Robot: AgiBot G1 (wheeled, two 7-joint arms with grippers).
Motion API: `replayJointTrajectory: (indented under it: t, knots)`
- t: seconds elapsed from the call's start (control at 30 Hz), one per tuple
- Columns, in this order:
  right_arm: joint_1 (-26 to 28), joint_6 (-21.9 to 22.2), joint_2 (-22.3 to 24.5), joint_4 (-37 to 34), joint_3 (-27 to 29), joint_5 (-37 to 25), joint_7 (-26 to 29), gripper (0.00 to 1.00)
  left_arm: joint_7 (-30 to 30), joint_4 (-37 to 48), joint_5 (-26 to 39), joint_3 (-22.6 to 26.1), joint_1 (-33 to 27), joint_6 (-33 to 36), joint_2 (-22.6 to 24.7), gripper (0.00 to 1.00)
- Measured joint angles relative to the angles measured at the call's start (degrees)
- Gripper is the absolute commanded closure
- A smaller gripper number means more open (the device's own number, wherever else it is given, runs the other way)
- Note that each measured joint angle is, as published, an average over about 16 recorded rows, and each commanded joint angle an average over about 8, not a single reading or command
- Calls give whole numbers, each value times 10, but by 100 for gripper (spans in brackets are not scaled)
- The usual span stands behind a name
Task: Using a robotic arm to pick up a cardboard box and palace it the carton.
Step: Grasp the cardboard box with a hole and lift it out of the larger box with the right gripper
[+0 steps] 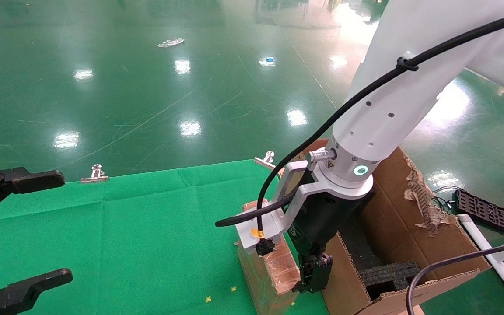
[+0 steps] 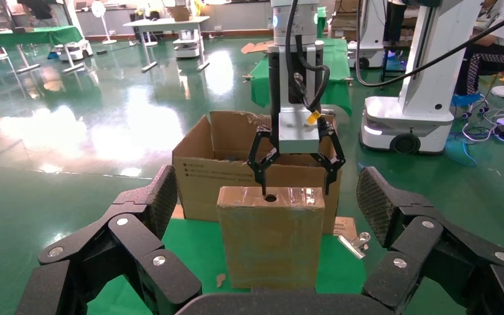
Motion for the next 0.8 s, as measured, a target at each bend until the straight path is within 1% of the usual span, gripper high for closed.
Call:
replayJointTrajectory:
  t: [0.1,0.2,0.37,0.5,0.57,0.67,0.8]
  knots:
    - [7,7,3,-1,-3,-4,31,0,0,0,0,0,0,0,0,0]
    - [15,15,7,-3,-6,-9,81,0,0,0,0,0,0,0,0,0]
    - [21,34,21,-9,-10,-4,192,0,0,0,0,0,0,0,0,0]
    - [15,50,33,-20,-13,11,281,0,0,0,0,0,0,0,0,0]
    - [9,56,37,-28,-14,21,317,0,0,0,0,0,0,0,0,0]
    - [-4,63,40,-40,-16,37,352,0,0,0,0,1,0,0,0,0]
    - [-25,70,39,-57,-18,54,372,0,0,0,0,1,0,0,0,0]
